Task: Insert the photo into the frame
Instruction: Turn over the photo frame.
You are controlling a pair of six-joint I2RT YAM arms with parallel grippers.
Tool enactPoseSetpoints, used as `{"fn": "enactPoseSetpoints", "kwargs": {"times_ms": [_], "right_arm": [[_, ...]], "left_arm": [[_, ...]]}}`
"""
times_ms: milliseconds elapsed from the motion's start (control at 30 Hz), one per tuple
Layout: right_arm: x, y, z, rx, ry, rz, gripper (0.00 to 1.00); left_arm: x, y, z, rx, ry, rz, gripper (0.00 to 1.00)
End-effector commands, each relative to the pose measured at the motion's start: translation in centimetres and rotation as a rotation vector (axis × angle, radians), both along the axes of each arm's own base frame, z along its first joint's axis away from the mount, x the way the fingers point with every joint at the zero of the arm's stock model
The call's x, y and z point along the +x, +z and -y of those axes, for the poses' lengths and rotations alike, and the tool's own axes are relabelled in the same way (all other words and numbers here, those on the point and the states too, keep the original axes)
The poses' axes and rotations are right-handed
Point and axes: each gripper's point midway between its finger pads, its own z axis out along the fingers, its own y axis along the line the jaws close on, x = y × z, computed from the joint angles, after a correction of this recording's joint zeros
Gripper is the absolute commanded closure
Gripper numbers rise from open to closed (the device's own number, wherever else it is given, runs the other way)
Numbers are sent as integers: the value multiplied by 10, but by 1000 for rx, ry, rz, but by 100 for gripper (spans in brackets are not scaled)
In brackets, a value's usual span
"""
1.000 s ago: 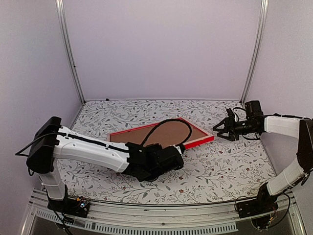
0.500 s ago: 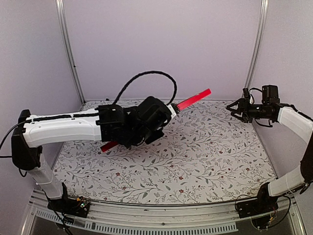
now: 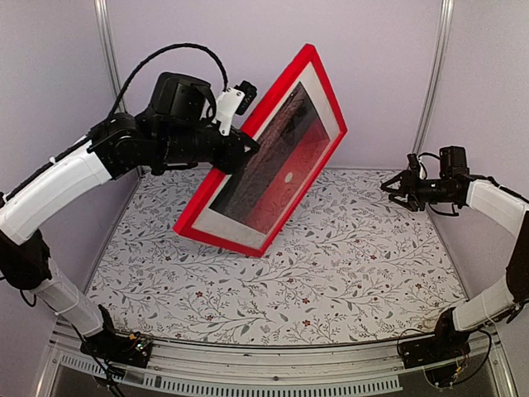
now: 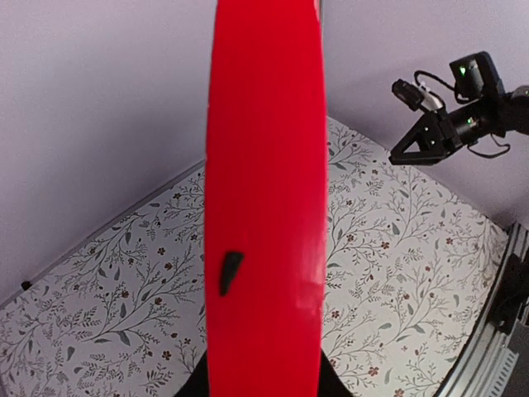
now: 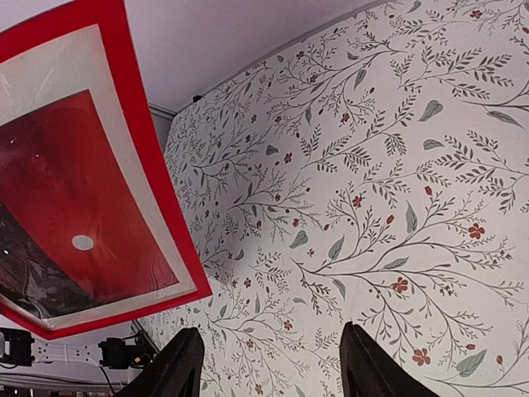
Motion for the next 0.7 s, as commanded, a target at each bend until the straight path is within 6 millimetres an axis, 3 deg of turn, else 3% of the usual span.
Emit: {"fn": "enactPoseSetpoints", "kwargs": {"times_ms": [0, 100, 267, 433, 667], "right_arm": [[6, 10, -1, 4, 22, 27, 41], [7, 10, -2, 6, 25, 27, 41], [8, 6, -3, 11, 33, 16, 41], [8, 0, -3, 13, 40, 0, 41], [8, -9, -4, 9, 47, -13, 41]], "left_arm": [[16, 99, -41, -455, -6, 18, 100], [32, 96, -65, -589, -21, -59, 100], [52, 80, -86, -763, -101, -208, 100], [68, 49, -94, -903, -147, -354, 100], [82, -14, -85, -997, -139, -540, 100]]}}
